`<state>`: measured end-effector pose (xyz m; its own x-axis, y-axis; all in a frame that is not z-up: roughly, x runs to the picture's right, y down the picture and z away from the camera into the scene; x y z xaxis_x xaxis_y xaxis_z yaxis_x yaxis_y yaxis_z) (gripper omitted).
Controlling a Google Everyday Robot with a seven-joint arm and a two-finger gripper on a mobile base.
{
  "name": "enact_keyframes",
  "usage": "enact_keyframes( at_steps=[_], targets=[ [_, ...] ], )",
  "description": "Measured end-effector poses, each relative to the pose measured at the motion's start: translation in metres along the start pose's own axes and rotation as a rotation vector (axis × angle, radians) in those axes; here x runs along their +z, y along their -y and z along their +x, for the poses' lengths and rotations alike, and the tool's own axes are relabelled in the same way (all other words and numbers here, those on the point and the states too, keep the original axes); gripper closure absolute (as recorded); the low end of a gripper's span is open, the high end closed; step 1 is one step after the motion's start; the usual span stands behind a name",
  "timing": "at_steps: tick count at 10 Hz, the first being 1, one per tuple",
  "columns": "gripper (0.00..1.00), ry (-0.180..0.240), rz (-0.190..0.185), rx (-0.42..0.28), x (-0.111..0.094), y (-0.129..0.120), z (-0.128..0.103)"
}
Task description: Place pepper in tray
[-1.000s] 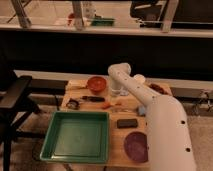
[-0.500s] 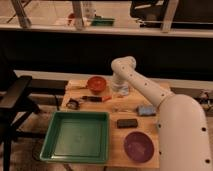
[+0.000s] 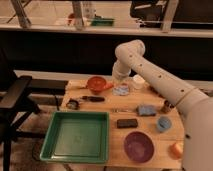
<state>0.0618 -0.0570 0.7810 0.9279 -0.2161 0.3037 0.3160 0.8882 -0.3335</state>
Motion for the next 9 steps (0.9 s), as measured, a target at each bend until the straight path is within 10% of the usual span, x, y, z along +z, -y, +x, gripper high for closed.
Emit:
enact_keyframes(
  at_steps=[4,9],
  targets=[
    [1.00,0.098,0.106,-0.251,-0.077,-0.023,-0.082],
    [1.00,0.349,0.151,-0.626,-0.096,-0.057,-0.172]
  ],
)
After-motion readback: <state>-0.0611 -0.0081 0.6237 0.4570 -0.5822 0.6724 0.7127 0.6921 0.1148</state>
